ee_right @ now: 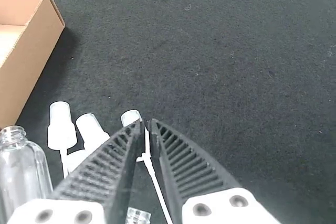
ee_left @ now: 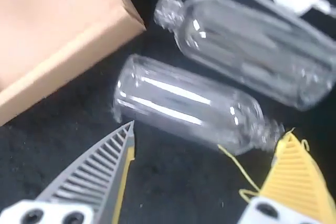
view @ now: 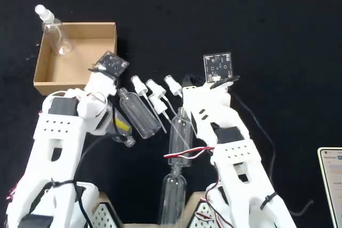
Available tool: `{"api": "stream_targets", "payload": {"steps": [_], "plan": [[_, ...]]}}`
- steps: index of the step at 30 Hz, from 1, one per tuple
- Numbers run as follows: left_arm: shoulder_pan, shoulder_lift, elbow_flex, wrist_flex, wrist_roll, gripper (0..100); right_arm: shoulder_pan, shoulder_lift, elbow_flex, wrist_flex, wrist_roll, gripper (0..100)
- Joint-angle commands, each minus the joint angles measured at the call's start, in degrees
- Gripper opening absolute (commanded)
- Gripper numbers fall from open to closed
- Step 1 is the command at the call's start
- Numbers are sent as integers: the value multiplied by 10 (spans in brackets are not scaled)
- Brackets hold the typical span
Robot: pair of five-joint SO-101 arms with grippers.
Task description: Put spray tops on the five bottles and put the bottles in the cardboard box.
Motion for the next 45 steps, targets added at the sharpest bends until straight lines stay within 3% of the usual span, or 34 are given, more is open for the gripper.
{"api": "stream_targets", "payload": {"steps": [1,15,18,23,35,41,45], "plan": [[7,24,-36,-53,30,396,-4,-7,-1,-15,4,15],[47,117,-63,-76,57,395,-6,-7,4,-16,4,15],[42,123,-62,-116,71,395,-6,-7,4,-16,4,15],[22,162,-61,-126,69,395,-5,-7,4,-15,4,15],[-115,200,-51,-125,63,395,-6,-7,4,-15,4,15],[-137,200,-34,-43,-27,395,-7,-7,3,-16,4,15],[-137,200,-35,-7,-47,395,-7,-7,3,-17,4,15]]}}
